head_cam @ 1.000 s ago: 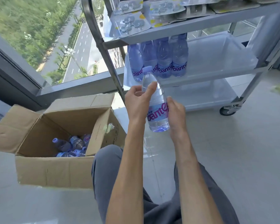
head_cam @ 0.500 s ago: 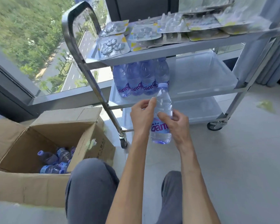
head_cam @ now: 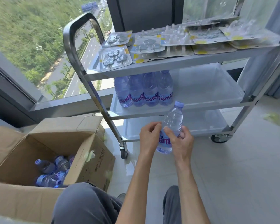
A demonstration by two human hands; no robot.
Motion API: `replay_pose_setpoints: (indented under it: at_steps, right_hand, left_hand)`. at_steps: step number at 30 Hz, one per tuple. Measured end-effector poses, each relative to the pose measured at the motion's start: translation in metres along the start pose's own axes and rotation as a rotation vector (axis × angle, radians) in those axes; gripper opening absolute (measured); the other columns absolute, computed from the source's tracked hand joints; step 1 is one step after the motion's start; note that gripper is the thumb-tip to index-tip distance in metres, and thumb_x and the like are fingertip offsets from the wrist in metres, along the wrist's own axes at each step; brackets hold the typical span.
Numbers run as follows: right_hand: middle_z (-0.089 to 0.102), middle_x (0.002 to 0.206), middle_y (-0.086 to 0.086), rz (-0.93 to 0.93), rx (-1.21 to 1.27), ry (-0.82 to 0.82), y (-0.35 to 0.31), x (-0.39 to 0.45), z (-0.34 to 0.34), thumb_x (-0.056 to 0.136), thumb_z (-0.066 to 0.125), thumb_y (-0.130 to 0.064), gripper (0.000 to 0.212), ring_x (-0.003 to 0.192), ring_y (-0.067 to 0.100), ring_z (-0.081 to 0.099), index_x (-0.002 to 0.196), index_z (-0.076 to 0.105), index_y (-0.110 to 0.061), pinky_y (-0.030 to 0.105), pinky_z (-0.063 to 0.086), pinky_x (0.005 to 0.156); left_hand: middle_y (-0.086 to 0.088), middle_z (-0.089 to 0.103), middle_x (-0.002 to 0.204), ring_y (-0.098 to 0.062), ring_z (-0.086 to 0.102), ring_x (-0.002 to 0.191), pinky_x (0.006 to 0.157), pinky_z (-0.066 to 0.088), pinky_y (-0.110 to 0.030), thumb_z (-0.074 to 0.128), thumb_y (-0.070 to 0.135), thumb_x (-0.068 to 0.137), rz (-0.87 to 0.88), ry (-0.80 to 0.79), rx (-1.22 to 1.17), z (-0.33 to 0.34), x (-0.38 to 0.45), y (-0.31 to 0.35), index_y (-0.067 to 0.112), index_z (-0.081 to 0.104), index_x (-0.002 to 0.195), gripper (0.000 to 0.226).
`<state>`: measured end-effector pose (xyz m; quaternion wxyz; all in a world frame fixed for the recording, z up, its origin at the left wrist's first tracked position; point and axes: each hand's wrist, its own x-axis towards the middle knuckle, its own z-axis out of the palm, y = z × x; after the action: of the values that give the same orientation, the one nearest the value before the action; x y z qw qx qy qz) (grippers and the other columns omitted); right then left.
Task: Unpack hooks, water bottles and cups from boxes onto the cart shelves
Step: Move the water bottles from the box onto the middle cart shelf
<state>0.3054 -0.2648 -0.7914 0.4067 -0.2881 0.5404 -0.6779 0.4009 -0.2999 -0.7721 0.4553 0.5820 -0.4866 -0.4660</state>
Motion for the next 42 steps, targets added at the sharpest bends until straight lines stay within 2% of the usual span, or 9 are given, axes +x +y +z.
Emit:
replay_pose_setpoints:
  at_steps: [5,9,12,16,21,30,35,39,42]
  right_hand:
    - [0.074,0.086,0.003,-0.062,-0.036,0.071,0.0,0.022,0.012,0.072,0.084,-0.026,0.035,0.077,0.019,0.071,0.099,0.065,-0.015,0.035,0.058,0.071]
    - [0.071,0.094,-0.007,-0.212,-0.152,0.177,-0.012,0.057,0.027,0.069,0.084,-0.033,0.045,0.079,0.004,0.067,0.106,0.062,-0.024,0.012,0.049,0.067]
    - [0.07,0.1,-0.009,-0.289,-0.17,0.201,-0.018,0.082,0.037,0.069,0.085,-0.029,0.05,0.087,0.008,0.067,0.111,0.06,-0.025,0.021,0.054,0.074]
    - [0.07,0.107,-0.001,-0.269,-0.212,0.166,-0.012,0.108,0.049,0.07,0.086,-0.023,0.055,0.094,0.018,0.067,0.118,0.059,-0.014,0.039,0.057,0.082]
    - [0.069,0.101,0.003,-0.297,-0.261,0.098,0.002,0.121,0.064,0.071,0.082,-0.01,0.048,0.088,0.02,0.066,0.113,0.06,-0.008,0.041,0.056,0.079]
    - [0.068,0.108,-0.01,-0.388,-0.276,0.107,0.009,0.137,0.073,0.075,0.082,-0.011,0.051,0.095,0.003,0.065,0.121,0.059,-0.015,0.016,0.051,0.081]
    - [0.067,0.108,-0.015,-0.386,-0.265,0.13,0.011,0.144,0.079,0.076,0.081,-0.011,0.053,0.097,0.0,0.064,0.124,0.058,-0.016,0.015,0.049,0.084]
    - [0.069,0.113,-0.005,-0.37,-0.284,0.124,0.013,0.153,0.086,0.076,0.081,-0.013,0.055,0.099,0.007,0.066,0.126,0.058,-0.013,0.02,0.052,0.086]
    - [0.069,0.109,-0.009,-0.384,-0.269,0.121,0.013,0.158,0.092,0.076,0.079,-0.014,0.052,0.095,-0.002,0.064,0.124,0.058,-0.014,0.011,0.047,0.081]
  left_hand:
    - [-0.001,0.069,0.115,-0.013,0.065,0.102,0.098,0.052,-0.038,0.063,0.015,0.089,-0.055,0.204,0.051,-0.007,0.027,-0.007,0.013,0.066,0.123,0.035]
    - [-0.008,0.053,0.136,-0.025,0.051,0.125,0.106,0.044,-0.045,0.071,0.029,0.083,-0.038,0.465,0.115,-0.018,0.072,0.008,0.018,0.041,0.145,0.07]
    - [-0.009,0.035,0.152,-0.027,0.033,0.14,0.111,0.037,-0.045,0.081,0.043,0.076,0.039,0.472,0.18,-0.016,0.112,0.024,0.019,0.017,0.155,0.105]
    - [-0.017,0.005,0.162,-0.035,0.012,0.15,0.114,0.03,-0.049,0.084,0.051,0.069,-0.043,0.478,0.232,0.001,0.147,0.027,0.016,-0.007,0.157,0.131]
    - [-0.022,-0.006,0.163,-0.035,0.0,0.151,0.118,0.023,-0.047,0.084,0.05,0.07,-0.088,0.398,0.26,0.021,0.164,0.004,0.011,-0.011,0.156,0.134]
    - [-0.031,-0.012,0.158,-0.044,0.005,0.148,0.111,0.035,-0.048,0.086,0.039,0.072,-0.077,0.442,0.462,0.035,0.176,-0.024,0.015,-0.016,0.155,0.133]
    - [-0.029,-0.015,0.158,-0.044,0.003,0.149,0.109,0.037,-0.049,0.086,0.035,0.073,-0.079,0.426,0.504,0.035,0.179,-0.026,0.019,-0.019,0.154,0.134]
    - [-0.028,-0.016,0.159,-0.043,0.002,0.149,0.11,0.035,-0.049,0.085,0.033,0.074,-0.078,0.411,0.501,0.034,0.178,-0.026,0.02,-0.018,0.154,0.132]
    - [-0.029,-0.015,0.158,-0.043,0.002,0.149,0.11,0.035,-0.048,0.085,0.033,0.075,-0.068,0.406,0.503,0.033,0.179,-0.025,0.02,-0.019,0.154,0.132]
